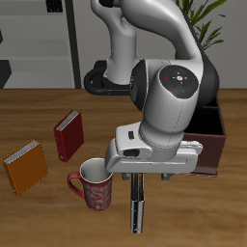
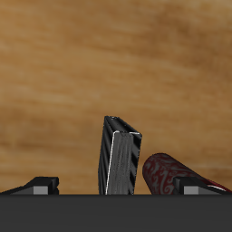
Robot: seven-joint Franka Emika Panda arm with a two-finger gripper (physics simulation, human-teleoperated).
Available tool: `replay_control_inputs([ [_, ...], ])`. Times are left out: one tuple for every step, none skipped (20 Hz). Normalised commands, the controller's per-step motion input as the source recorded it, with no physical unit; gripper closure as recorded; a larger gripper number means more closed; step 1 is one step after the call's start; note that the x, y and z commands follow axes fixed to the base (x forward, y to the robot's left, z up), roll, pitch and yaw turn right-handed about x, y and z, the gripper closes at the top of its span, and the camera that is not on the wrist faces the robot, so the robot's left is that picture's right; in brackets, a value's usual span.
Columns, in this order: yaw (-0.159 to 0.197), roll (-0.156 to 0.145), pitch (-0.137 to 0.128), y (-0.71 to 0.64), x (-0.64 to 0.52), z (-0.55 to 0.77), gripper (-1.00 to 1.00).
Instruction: Place the striped book into the left desk caddy's front compartment
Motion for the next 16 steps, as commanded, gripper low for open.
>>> replay_control_inputs([
  [0.019,-0.020,0.006,-0.15,0.03,-0.36,-1.00],
  [-0.019,-0.018,0.030,-0.20,0.02,-0.36,-1.00],
  [-0.012,-0.054,0.031,-0.20,0.04,-0.36,-1.00],
  [-0.013,0.012,0.046,-0.19,0.04,-0.37,-1.00],
  [-0.004,-0.060,0.010,-0.25,0.04,-0.31,-1.00],
  [0.000,0.000,0.000,0.18,-0.03,0.03,-1.00],
  [0.011,-0.009,0.018,-0.13,0.02,-0.32,-1.00],
  [-0.049,0.006,0.066,-0.07,0.02,-0.36,-1.00],
  [0.018,-0.016,0.018,0.00,-0.03,-0.31,-1.00],
  [0.001,0.014,0.035,-0.02,0.03,-0.33,-1.00],
  [0.003,0.003,0.047,0.06,0.00,-0.30,-1.00],
  [0.009,0.042,-0.001,0.17,-0.04,-0.27,-1.00],
  [0.076,0.013,0.032,0.14,0.05,-0.30,-1.00],
  [0.000,0.000,0.000,0.05,-0.05,0.03,-1.00],
  [0.031,-0.025,0.042,0.07,0.04,-0.29,-1.00],
  [0.003,0.048,0.018,0.17,0.02,-0.27,-1.00],
])
